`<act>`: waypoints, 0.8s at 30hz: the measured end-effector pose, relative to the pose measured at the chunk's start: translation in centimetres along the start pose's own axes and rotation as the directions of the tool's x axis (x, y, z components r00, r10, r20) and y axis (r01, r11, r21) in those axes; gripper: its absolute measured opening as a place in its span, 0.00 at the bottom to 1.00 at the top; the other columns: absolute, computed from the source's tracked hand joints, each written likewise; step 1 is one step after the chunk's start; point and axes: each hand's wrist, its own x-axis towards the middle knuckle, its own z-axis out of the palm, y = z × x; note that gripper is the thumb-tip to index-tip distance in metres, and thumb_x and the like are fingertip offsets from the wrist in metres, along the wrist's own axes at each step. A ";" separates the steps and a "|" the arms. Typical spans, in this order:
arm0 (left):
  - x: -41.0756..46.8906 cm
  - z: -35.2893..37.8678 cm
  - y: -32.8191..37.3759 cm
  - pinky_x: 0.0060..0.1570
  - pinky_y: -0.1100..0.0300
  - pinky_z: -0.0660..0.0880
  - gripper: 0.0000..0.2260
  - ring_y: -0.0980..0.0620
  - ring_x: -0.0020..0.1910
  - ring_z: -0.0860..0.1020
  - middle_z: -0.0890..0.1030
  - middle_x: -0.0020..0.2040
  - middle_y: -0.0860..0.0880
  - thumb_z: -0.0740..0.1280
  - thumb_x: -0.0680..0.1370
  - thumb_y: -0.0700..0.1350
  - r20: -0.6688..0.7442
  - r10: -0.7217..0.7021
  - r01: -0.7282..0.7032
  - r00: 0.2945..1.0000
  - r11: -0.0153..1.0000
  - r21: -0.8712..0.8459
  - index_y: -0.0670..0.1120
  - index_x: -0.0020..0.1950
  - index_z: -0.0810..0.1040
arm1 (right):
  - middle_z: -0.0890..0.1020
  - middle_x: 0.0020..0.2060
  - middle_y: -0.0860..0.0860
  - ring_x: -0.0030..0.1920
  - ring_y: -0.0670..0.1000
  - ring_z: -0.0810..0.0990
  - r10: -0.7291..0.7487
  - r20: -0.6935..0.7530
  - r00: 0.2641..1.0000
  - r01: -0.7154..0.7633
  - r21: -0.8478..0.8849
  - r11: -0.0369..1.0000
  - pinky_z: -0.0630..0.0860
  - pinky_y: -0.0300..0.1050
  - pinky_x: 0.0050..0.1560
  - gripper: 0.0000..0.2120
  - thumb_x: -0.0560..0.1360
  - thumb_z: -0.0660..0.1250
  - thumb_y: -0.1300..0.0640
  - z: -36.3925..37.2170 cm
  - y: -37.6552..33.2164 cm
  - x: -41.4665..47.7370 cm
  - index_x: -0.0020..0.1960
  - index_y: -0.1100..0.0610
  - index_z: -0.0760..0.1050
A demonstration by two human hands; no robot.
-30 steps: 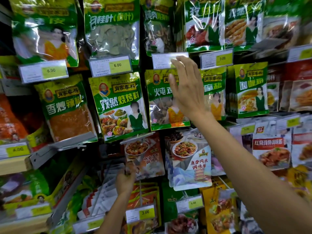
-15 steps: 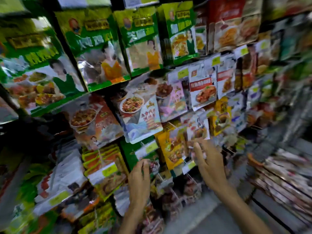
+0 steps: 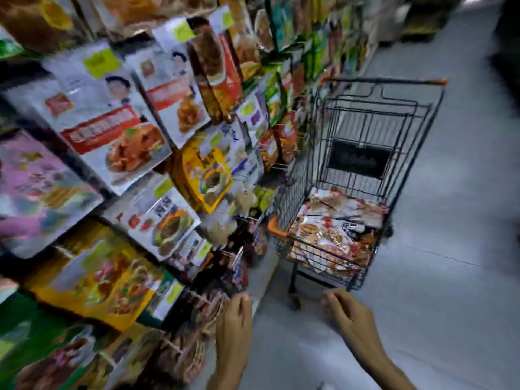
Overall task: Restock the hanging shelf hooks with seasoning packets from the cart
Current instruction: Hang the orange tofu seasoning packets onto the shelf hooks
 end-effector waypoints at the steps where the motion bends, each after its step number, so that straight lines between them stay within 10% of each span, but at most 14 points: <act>1: 1.2 1.3 0.8 0.46 0.56 0.70 0.11 0.43 0.53 0.79 0.82 0.52 0.42 0.60 0.81 0.43 0.034 0.007 -0.008 0.999 1.000 0.023 0.41 0.56 0.80 | 0.85 0.42 0.47 0.45 0.49 0.83 0.032 -0.006 0.999 -0.032 -0.003 0.999 0.78 0.47 0.48 0.07 0.80 0.62 0.56 -0.6 0.5 1.2 0.49 0.52 0.80; 15: 23.1 12.2 8.9 0.52 0.55 0.72 0.09 0.43 0.54 0.78 0.81 0.53 0.43 0.63 0.80 0.40 0.296 0.166 -0.206 0.941 0.972 0.110 0.40 0.58 0.79 | 0.84 0.37 0.50 0.39 0.51 0.82 0.226 -0.232 0.946 -0.249 -0.077 0.965 0.77 0.50 0.44 0.08 0.80 0.62 0.60 -2.5 5.4 21.0 0.48 0.58 0.80; 24: 38.8 20.7 6.6 0.63 0.47 0.69 0.25 0.40 0.67 0.69 0.70 0.68 0.39 0.64 0.79 0.48 0.361 0.089 -0.218 0.928 0.917 0.335 0.39 0.73 0.64 | 0.82 0.47 0.61 0.48 0.58 0.80 0.666 -0.174 0.726 -0.657 0.114 0.746 0.77 0.52 0.51 0.11 0.81 0.59 0.58 2.8 14.0 34.5 0.55 0.65 0.74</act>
